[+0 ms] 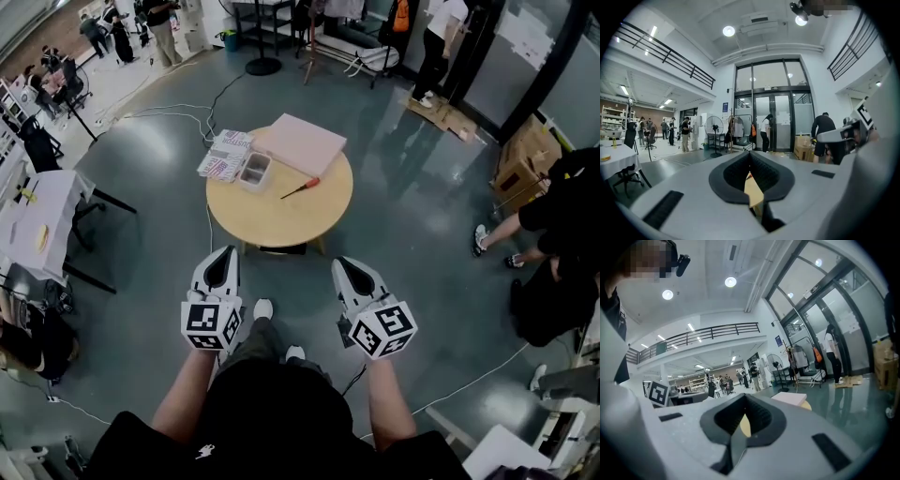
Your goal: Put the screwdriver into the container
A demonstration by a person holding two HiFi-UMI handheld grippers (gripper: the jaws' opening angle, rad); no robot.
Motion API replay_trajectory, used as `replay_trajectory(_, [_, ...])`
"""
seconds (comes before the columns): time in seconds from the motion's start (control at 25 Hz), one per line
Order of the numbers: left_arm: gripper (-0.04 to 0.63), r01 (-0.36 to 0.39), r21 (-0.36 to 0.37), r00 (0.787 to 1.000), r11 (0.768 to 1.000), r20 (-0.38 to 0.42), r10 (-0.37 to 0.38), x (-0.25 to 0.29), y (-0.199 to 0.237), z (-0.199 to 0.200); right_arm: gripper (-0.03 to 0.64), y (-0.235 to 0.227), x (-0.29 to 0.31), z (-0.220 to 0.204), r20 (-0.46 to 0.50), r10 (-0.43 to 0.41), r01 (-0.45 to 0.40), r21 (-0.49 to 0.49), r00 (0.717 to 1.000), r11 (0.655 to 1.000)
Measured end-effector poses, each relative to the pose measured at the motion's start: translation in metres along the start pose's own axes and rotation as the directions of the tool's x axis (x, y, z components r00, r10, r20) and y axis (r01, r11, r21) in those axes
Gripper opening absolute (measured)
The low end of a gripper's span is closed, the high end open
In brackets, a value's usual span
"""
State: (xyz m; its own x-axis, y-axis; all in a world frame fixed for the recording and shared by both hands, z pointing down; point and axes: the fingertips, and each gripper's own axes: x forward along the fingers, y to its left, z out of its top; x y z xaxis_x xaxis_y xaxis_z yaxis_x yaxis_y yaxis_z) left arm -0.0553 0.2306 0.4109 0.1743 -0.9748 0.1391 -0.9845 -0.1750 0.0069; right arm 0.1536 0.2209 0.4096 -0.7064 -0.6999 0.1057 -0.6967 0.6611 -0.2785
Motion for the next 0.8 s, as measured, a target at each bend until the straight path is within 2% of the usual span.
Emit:
replay_trajectory(0.32, [0.003,0.057,-0.003,0.998,0.998,-0.023,-0.057,0.064,0.021,-0.009,0.002,-0.033,0.054,-0.01,-0.054,-0.044,0.044,-0.006,0.998,0.999])
replay_trajectory(0.64, [0.003,0.128,-0.035,0.991,0.991,-0.033,-0.129,0.131,0.046,0.008,0.002,-0.058,0.11,0.015,-0.057,-0.071,0.07,-0.017,0.996,0.997])
replay_trajectory(0.8, [0.003,0.142,-0.023,0.989,0.99,-0.045,-0.143,0.156,0.062,0.013,0.002,-0.066,0.133,0.027,-0.055,-0.079,0.078,-0.026,0.995,0.997])
